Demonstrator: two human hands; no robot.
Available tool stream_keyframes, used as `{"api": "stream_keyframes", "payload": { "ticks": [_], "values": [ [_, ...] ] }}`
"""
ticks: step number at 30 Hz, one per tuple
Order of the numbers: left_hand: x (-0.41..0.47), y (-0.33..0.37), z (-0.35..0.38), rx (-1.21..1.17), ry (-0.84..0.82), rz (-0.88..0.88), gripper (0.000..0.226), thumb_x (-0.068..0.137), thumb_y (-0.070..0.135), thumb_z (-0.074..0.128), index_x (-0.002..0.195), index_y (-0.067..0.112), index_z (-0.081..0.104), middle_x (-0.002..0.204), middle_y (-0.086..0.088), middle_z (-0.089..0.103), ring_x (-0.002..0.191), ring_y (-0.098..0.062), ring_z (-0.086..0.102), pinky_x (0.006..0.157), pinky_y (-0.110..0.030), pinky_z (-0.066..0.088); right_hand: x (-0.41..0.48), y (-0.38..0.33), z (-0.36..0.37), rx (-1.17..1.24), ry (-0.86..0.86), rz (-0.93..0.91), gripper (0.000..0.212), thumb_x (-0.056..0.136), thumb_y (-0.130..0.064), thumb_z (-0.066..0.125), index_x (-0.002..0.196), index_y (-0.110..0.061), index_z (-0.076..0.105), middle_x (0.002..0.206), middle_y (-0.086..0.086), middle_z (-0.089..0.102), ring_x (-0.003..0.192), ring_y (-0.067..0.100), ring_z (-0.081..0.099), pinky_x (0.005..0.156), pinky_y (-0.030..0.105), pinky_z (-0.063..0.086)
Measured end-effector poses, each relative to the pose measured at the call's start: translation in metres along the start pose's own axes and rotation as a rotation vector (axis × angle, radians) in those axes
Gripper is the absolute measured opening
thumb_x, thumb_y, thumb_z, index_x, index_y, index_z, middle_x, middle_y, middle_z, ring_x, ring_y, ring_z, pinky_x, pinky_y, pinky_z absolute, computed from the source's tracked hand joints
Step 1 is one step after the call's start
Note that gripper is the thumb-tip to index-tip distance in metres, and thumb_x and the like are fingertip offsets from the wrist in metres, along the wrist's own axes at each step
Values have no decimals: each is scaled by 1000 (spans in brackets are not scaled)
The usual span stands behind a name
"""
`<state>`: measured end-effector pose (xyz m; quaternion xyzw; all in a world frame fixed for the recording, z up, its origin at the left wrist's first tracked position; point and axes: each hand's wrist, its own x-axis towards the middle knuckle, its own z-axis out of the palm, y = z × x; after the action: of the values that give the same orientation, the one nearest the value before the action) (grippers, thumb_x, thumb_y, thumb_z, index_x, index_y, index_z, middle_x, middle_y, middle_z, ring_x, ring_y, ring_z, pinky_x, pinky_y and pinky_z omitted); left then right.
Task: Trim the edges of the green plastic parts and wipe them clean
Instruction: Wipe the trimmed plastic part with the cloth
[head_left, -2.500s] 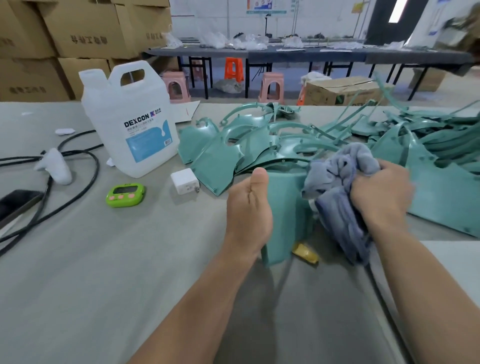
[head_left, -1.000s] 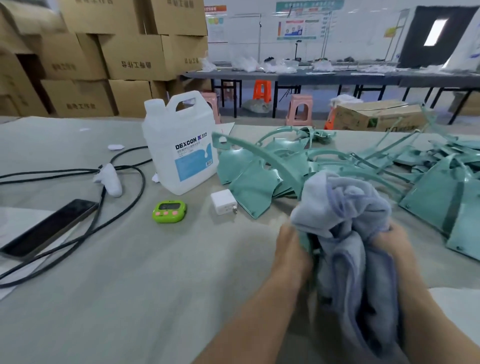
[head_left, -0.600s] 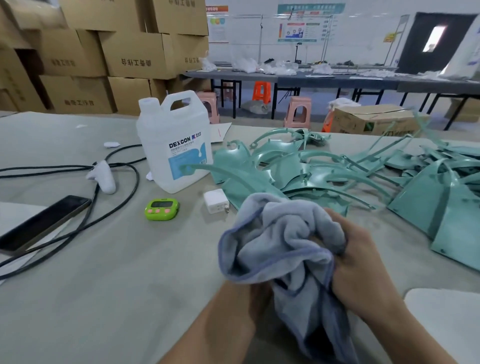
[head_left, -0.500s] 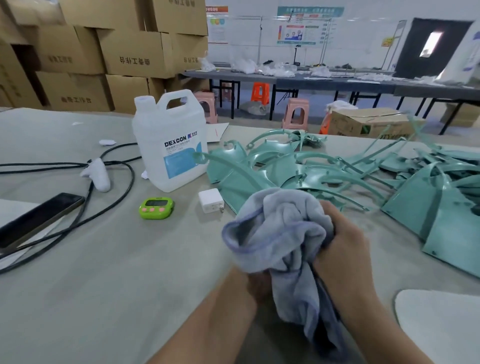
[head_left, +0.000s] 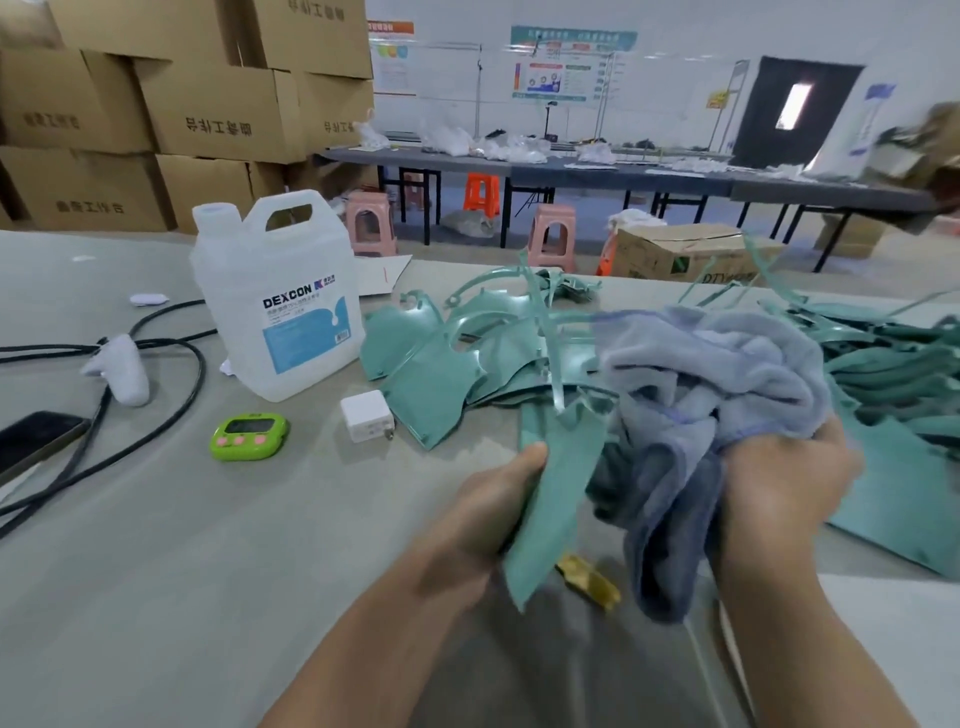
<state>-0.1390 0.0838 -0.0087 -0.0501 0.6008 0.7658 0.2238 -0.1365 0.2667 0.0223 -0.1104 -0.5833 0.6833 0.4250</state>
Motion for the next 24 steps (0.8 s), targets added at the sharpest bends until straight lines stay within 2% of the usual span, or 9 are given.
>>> {"api": "stream_keyframes", "payload": {
  "ticks": [3,5,8,10,12,14,17,19,24],
  "values": [
    [-8,6,-10,31,-158,-89,40,100,42,39,69,16,42,44,5,37,31,-7,33,33,-17,24,19,4,-16,-149,113,40,23,73,-45,71,82,-24,70,75,-10,71,68,8,60,66,39,57],
    [-15,8,-13,-61,-297,-88,31,89,40,43,71,15,41,45,5,35,32,-6,32,34,-16,22,20,20,-22,-507,-31,115,43,73,-59,65,88,-18,65,81,-2,72,64,10,60,64,38,50],
    [-22,7,-8,87,-210,-3,32,84,37,55,60,18,54,46,3,37,32,-8,33,33,-18,27,3,29,-20,-989,-287,67,69,82,-61,66,139,-27,49,136,11,63,114,31,62,94,43,49],
    [-19,3,-4,361,49,129,50,93,42,58,50,18,63,47,5,53,37,-9,47,39,-16,36,-7,18,-14,-843,-227,-71,71,86,-62,60,149,-38,38,141,0,60,125,24,58,104,47,47],
    [-15,-3,-5,549,293,250,52,91,54,58,54,19,65,52,6,60,44,-8,51,44,-19,39,-21,6,-8,-573,-247,-170,42,88,-58,55,128,-44,59,113,-17,72,103,2,66,92,38,55],
    [-9,-9,-7,644,460,331,53,91,60,54,63,16,64,54,5,60,49,-10,52,50,-24,41,-35,6,-2,-367,-422,-33,29,88,-53,57,107,-36,72,95,-10,76,89,7,70,81,40,58],
    [-5,-12,-11,711,643,517,58,97,56,47,60,12,49,48,4,48,50,-12,45,53,-28,38,-39,2,5,-142,-685,391,29,91,-43,65,95,-18,80,105,28,70,95,40,70,76,40,59],
    [-6,-12,-13,756,754,641,59,102,47,43,55,13,35,46,2,41,50,-14,42,51,-32,33,-32,1,0,-20,-857,608,26,86,-41,68,93,-21,83,106,20,76,93,27,76,73,28,59],
    [-5,-13,-11,648,819,755,52,105,35,43,58,17,30,50,5,35,51,-13,32,51,-34,28,-32,10,-5,-13,-953,565,22,90,6,63,105,-6,75,105,16,77,90,27,76,68,29,60]
  ]
}}
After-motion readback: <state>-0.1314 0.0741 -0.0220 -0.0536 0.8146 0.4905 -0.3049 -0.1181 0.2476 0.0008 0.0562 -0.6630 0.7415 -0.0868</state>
